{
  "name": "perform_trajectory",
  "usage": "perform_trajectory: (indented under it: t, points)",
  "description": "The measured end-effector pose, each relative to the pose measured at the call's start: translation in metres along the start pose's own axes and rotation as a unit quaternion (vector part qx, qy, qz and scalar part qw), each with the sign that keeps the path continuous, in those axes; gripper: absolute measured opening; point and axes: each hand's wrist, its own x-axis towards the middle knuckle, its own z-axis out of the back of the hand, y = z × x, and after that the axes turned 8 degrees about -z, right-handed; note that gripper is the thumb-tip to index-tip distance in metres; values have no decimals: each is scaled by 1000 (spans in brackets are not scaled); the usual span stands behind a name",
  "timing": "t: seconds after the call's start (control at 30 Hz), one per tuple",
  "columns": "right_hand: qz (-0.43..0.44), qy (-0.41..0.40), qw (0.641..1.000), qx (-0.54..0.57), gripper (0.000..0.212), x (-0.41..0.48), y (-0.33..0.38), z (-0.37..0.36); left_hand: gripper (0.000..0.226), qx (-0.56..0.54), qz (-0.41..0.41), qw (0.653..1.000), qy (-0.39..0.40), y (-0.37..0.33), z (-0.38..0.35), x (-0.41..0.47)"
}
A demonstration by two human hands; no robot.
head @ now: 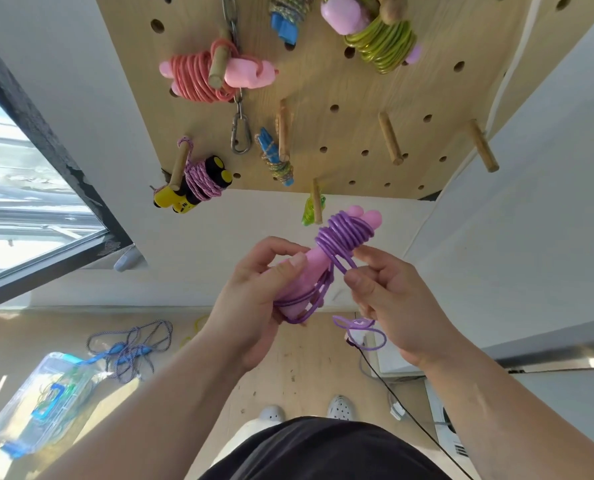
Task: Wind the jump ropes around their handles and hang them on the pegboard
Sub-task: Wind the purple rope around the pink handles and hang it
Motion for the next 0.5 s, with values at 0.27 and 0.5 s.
perform_trajectory:
  t: [0.27, 0.5]
  points:
    - [3, 82, 995, 55, 19, 3, 17, -7, 40, -197, 149, 965, 85, -2, -7, -13]
    - [46, -91, 985, -142, 20, 9, 9, -11, 14, 33, 55, 994, -91, 6, 13, 14]
